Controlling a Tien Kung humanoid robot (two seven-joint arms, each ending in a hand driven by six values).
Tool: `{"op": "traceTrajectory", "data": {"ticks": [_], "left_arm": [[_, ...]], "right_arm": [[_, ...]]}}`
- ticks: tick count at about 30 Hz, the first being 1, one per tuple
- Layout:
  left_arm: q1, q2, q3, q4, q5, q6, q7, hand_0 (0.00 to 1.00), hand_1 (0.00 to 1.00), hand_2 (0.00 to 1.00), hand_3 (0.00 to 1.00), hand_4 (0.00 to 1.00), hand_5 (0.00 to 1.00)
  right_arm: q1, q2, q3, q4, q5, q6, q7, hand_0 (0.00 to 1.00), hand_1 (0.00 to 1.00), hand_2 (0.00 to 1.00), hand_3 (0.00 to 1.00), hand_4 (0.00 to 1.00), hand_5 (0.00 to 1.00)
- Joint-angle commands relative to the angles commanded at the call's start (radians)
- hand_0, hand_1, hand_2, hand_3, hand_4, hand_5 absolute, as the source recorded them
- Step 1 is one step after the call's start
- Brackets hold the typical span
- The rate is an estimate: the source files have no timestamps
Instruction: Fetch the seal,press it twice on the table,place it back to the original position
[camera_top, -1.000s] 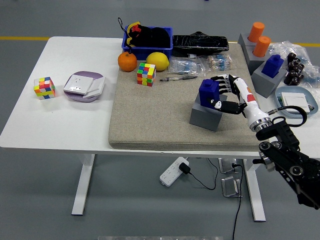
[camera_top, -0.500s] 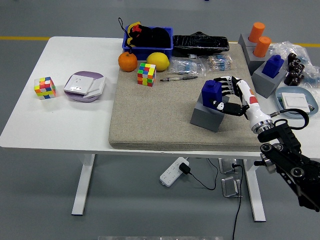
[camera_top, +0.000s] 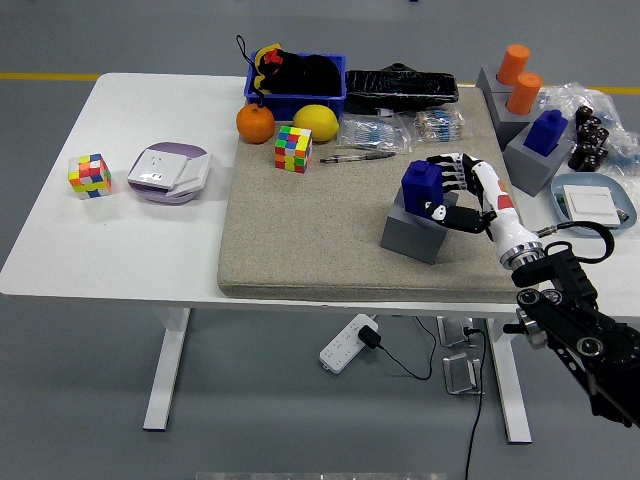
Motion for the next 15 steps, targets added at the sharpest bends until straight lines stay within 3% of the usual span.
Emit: {"op": "traceTrajectory", "data": {"ticks": [15], "left_arm": [[0.004,0.001,-0.005,0.000,0.001,0.000,0.000,0.722,0.696,0.686,0.722,0.642,0.217]], "right_arm": [[-0.025,0.025,0.067,0.007,-0.024,-0.007,0.004,0.572,0.418,0.416,0.443,0.691,0.002]]}}
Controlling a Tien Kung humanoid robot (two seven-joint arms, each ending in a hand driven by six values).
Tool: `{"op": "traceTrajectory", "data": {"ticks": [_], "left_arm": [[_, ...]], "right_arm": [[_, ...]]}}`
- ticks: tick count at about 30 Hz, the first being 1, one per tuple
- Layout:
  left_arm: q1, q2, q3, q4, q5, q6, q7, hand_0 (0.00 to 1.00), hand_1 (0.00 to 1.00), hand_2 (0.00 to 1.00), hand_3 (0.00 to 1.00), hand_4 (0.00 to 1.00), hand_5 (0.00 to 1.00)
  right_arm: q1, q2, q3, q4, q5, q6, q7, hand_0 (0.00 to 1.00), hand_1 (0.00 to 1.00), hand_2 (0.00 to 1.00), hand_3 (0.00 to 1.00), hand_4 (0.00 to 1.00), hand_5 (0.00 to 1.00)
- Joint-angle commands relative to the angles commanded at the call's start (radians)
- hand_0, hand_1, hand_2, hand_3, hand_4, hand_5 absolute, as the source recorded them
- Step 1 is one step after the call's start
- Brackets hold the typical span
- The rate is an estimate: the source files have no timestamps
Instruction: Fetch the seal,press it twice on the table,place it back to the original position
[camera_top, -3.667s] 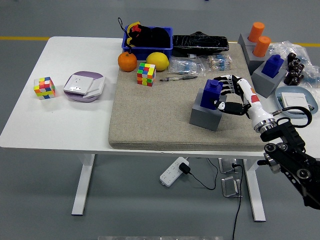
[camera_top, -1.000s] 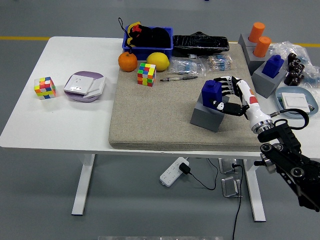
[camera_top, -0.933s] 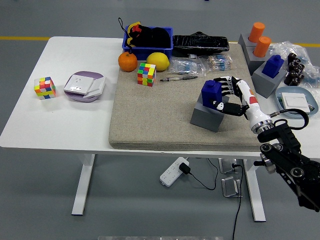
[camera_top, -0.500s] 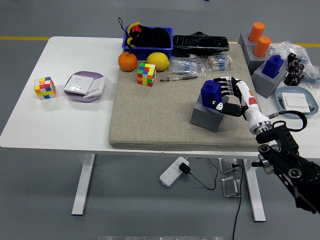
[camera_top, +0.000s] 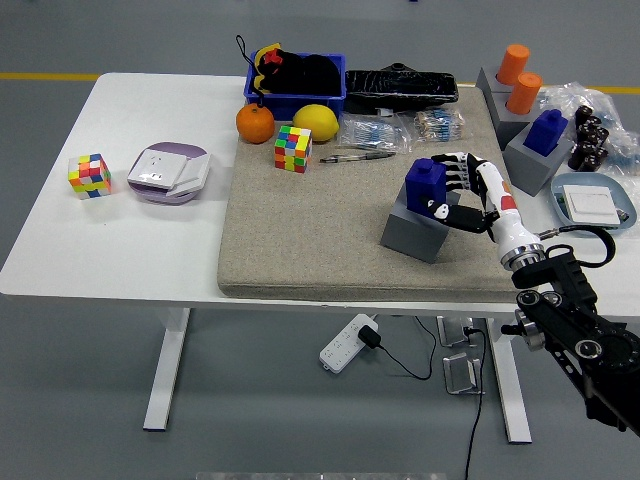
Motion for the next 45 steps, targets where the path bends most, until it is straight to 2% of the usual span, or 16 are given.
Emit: {"op": "traceTrajectory", "data": {"ticks": [13,22,45], "left_arm": [[-0.002,0.001,-0.001,0.000,0.000,0.000,0.000,0.723,0.696,0.685,0.722,0.641,0.218],[-0.001,0.000,0.000,0.000,-0.003,0.000,0.000,0.722,0.696,0.685,0.722,0.641,0.219],[0.000,-0.003,-0.002,0.000,0.001,-0.001,0.000,0.722,0.696,0.686,0.722,0.639,0.217]], "right_arm": [[-0.007,0.013,0.020,0.028,-0.014,-0.004,0.000,0.573,0.424,0.421,0.448,0.692,0.002],[-0.015,0.028,0.027,0.016,-0.015,-0.006,0.005,0.573,0.424,0.421,0.447,0.691,0.002],[-0.026,0.030,0.037,-0.025,0.000,-0.004,0.025,0.585,0.437,0.433,0.461,0.695,0.002]]}}
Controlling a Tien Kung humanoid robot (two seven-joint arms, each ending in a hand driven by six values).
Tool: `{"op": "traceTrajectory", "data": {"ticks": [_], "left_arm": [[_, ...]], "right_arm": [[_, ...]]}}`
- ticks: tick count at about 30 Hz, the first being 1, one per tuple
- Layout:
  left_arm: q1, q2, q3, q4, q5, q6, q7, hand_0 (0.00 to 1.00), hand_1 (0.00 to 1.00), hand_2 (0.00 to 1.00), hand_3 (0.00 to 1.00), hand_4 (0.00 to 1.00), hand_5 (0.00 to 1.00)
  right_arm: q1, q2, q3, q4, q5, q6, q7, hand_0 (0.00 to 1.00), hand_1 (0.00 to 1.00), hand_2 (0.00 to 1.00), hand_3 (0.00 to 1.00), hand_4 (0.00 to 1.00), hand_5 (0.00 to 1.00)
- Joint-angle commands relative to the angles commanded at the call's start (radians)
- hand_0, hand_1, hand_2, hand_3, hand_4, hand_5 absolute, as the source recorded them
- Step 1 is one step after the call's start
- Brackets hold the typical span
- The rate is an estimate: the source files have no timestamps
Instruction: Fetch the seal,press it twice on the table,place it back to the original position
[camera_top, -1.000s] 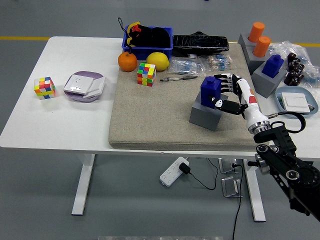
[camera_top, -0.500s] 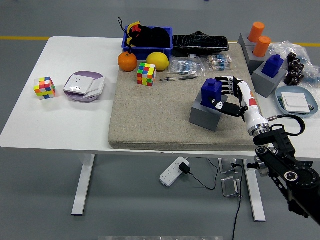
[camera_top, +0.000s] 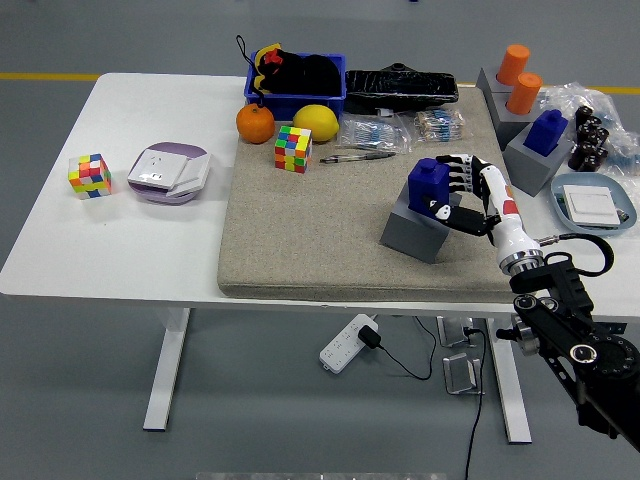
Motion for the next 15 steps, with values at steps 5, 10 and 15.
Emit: {"op": "traceTrajectory", "data": {"ticks": [5,10,15], "left_arm": [[0.001,0.000,-0.001,0.001,0.000,0.000,0.000,0.722,0.696,0.686,0.722,0.639,0.217],[0.001,-0.001,-0.002,0.000,0.000,0.000,0.000,0.722,0.696,0.686,0.723,0.639,0.216],[-0.001,-0.001,-0.002,0.000,-0.001,0.000,0.000,0.722,0.696,0.686,0.723,0.639,0.216]], "right_arm": [[0.002,0.001,-0.009,0.005,0.004,-0.001,0.001,0.585,0.437,0.433,0.461,0.695,0.002],[0.010,0.006,-0.017,0.009,0.005,-0.003,0.003,0.587,0.440,0.435,0.463,0.699,0.002],[0.019,0.016,-0.018,0.003,0.007,-0.006,0.009,0.588,0.437,0.432,0.461,0.699,0.002]]}}
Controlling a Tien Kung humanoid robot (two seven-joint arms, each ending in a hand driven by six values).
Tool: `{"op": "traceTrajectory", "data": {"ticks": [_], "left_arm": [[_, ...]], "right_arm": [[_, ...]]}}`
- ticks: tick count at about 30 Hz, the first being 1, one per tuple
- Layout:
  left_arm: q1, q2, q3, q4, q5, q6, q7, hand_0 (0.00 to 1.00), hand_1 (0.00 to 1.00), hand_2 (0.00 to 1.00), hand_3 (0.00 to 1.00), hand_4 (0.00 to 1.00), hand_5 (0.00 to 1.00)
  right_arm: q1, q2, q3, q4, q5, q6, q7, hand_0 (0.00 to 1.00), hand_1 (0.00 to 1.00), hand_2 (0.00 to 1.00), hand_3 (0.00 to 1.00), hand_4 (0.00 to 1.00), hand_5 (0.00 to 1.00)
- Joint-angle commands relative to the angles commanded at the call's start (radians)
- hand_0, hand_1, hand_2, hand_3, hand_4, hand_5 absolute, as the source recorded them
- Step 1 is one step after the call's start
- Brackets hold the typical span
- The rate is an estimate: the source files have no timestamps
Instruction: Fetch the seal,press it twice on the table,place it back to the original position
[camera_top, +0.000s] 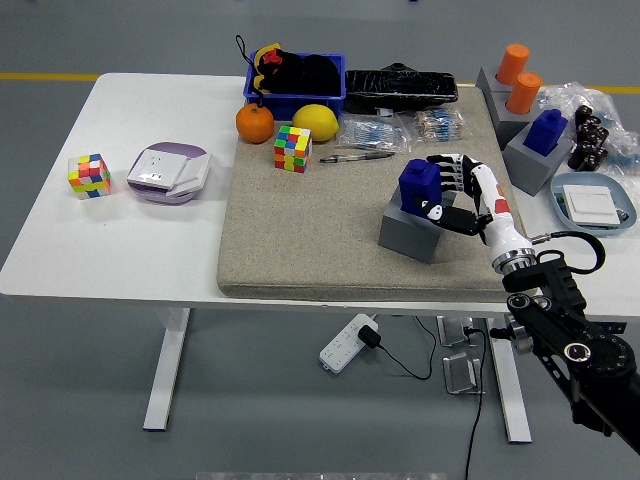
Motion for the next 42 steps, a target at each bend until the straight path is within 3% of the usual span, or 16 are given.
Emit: {"op": "traceTrajectory", "data": {"ticks": [23,42], "left_arm": [[0.005,-0.005,-0.010,0.003,0.004,0.000,0.000,0.722,0.696,0.685,0.724,0.640,0.215],[0.006,-0.009,-0.013,0.005,0.001,-0.002,0.000,0.721,0.696,0.685,0.723,0.639,0.213]], "right_arm": [[-0.006,0.014,0.007,-0.037,0.025,-0.013,0.054,0.583,0.434,0.428,0.444,0.703,0.002],[-0.001,0.024,0.011,-0.023,0.059,-0.038,0.108,0.580,0.432,0.425,0.442,0.707,0.002]]}}
